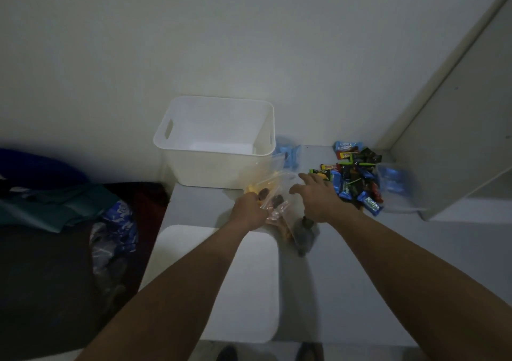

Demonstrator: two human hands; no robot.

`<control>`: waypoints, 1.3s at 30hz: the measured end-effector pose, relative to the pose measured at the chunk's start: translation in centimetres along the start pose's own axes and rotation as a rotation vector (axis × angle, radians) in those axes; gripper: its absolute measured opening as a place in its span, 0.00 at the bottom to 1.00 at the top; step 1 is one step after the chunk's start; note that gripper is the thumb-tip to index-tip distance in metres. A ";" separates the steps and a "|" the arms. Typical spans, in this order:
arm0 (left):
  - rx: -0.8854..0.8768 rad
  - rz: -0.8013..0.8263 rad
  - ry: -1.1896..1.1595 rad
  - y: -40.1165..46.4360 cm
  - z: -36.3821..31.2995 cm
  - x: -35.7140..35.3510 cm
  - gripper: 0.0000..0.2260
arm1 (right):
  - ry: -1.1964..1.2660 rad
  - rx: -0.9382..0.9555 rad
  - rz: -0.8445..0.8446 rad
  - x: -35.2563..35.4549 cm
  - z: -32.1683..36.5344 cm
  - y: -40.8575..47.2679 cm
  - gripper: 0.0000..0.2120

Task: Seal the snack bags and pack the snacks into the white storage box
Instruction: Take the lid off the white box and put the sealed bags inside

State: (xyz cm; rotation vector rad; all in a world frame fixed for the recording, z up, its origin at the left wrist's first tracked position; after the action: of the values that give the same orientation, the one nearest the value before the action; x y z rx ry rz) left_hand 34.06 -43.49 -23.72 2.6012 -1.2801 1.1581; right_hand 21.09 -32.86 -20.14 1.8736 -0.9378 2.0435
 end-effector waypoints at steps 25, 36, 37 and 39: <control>0.069 -0.265 -0.312 3.6 -18.5 17.7 0.08 | 1.030 0.223 -0.073 27.3 -4.4 8.1 0.08; 0.202 -0.365 -0.384 16.7 -8.1 16.2 0.03 | 1.013 0.073 0.067 16.8 2.8 21.2 0.24; 0.213 -0.362 -0.382 17.8 -7.2 15.6 0.05 | 0.942 0.056 0.090 15.9 3.0 21.9 0.20; 0.224 -0.354 -0.363 19.6 -5.8 14.4 0.06 | 0.873 0.008 0.137 14.1 3.2 23.1 0.15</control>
State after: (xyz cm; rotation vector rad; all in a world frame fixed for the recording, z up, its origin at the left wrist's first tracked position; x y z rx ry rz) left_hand 22.59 -64.33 -16.11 3.1405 -0.6994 0.8385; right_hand 8.56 -56.19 -13.82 0.7378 -0.7956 2.5523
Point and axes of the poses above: each hand's wrist, its own y-axis towards the middle knuckle, its own x-axis out of the back of the hand, z = x × y, the point moved 5 cm from there along y, towards the middle knuckle, and after that the axes turned 5 degrees about -x, right-handed, at the moved point
